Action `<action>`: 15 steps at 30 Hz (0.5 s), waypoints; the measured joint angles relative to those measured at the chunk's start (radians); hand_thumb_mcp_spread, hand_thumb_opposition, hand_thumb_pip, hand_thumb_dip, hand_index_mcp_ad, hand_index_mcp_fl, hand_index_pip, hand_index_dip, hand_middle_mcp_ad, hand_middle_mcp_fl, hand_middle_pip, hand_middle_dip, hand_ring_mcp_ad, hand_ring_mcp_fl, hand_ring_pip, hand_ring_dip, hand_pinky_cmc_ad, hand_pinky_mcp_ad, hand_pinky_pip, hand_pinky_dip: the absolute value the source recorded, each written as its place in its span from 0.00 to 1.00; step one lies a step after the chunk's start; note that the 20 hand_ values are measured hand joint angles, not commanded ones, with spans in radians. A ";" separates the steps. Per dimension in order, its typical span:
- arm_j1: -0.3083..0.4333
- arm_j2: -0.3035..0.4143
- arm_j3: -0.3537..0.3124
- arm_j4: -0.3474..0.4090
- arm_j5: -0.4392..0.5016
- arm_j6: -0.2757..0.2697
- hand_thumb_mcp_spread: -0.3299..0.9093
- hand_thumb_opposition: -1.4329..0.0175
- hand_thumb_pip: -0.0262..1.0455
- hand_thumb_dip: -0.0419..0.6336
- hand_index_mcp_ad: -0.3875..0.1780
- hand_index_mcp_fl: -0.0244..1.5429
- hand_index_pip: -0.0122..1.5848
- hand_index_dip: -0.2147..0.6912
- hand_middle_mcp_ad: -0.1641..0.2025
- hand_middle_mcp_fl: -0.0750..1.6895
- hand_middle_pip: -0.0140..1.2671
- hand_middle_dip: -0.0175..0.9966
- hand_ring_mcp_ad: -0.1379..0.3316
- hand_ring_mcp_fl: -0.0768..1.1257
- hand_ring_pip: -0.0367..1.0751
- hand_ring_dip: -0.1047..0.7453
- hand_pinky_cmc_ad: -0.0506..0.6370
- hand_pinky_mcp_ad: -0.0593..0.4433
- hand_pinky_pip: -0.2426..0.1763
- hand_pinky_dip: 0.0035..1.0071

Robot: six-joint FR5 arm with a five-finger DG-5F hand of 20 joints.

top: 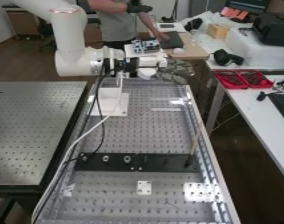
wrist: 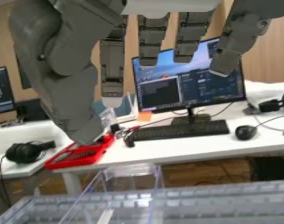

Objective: Grab the paper clip and place it in the clear container

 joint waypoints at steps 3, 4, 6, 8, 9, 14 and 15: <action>-0.018 0.062 -0.031 -0.015 0.027 -0.010 0.58 0.41 0.62 0.47 0.37 0.05 0.70 0.30 0.47 0.06 0.11 0.19 0.51 0.07 0.12 0.23 0.56 0.64 0.48 0.27; -0.025 0.080 -0.037 -0.027 0.035 -0.015 0.59 0.41 0.62 0.47 0.37 0.05 0.70 0.30 0.47 0.06 0.11 0.19 0.51 0.07 0.12 0.23 0.56 0.64 0.48 0.27; -0.041 0.116 -0.047 -0.062 0.049 -0.026 0.59 0.41 0.62 0.47 0.37 0.05 0.68 0.30 0.47 0.06 0.11 0.19 0.51 0.07 0.12 0.23 0.56 0.65 0.47 0.28; -0.068 0.159 -0.055 -0.116 0.067 -0.043 0.59 0.41 0.62 0.47 0.37 0.06 0.67 0.30 0.47 0.06 0.11 0.19 0.51 0.07 0.12 0.23 0.56 0.64 0.48 0.28; -0.080 0.172 -0.058 -0.136 0.073 -0.050 0.59 0.41 0.61 0.47 0.37 0.06 0.68 0.30 0.47 0.06 0.11 0.19 0.51 0.07 0.12 0.23 0.56 0.65 0.46 0.28; -0.120 0.209 -0.066 -0.182 0.093 -0.085 0.59 0.42 0.59 0.46 0.37 0.07 0.66 0.30 0.47 0.07 0.11 0.19 0.51 0.07 0.12 0.23 0.56 0.65 0.46 0.29; -0.124 0.213 -0.067 -0.185 0.095 -0.088 0.59 0.42 0.59 0.46 0.37 0.07 0.65 0.30 0.47 0.07 0.11 0.19 0.51 0.07 0.12 0.23 0.56 0.65 0.46 0.29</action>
